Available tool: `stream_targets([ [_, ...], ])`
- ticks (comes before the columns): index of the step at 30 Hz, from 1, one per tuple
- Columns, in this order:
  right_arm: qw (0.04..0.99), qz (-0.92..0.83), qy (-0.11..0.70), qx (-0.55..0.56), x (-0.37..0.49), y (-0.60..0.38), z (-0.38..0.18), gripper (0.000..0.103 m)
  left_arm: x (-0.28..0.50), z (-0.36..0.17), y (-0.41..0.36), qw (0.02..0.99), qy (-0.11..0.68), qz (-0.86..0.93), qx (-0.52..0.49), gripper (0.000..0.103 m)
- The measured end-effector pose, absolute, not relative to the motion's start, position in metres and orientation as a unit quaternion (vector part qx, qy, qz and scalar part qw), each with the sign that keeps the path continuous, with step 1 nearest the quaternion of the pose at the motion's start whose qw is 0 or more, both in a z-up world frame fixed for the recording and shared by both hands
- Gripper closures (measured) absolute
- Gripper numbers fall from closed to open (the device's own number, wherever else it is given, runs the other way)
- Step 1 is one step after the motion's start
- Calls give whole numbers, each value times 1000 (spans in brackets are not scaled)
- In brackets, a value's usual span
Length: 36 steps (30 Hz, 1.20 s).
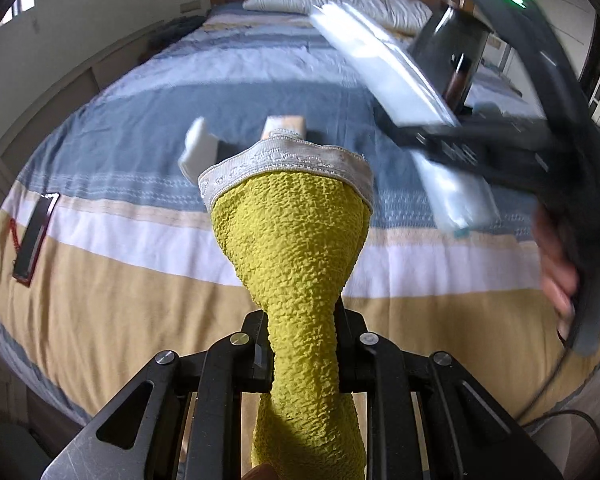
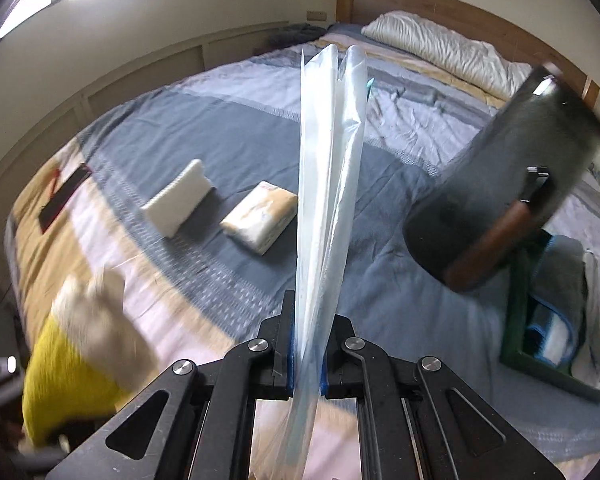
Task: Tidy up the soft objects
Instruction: 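Lift the yellow towel and plastic bag with both tools toward the green tray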
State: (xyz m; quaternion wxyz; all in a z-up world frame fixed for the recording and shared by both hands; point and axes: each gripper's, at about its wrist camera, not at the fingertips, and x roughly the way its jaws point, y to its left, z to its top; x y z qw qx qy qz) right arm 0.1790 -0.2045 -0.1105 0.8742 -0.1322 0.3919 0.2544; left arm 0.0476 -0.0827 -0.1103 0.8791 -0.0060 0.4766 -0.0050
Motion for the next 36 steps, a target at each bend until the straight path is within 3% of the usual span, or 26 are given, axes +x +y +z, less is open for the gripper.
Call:
stream_targets([
  [16,917,198,329,-112,42,-308,-26,96,30,-46,-110,910,414,-24,1,86],
  [36,945,73,312,-67,-27,-440,9,96,59,-4,-230,918,375,-123,35,86],
])
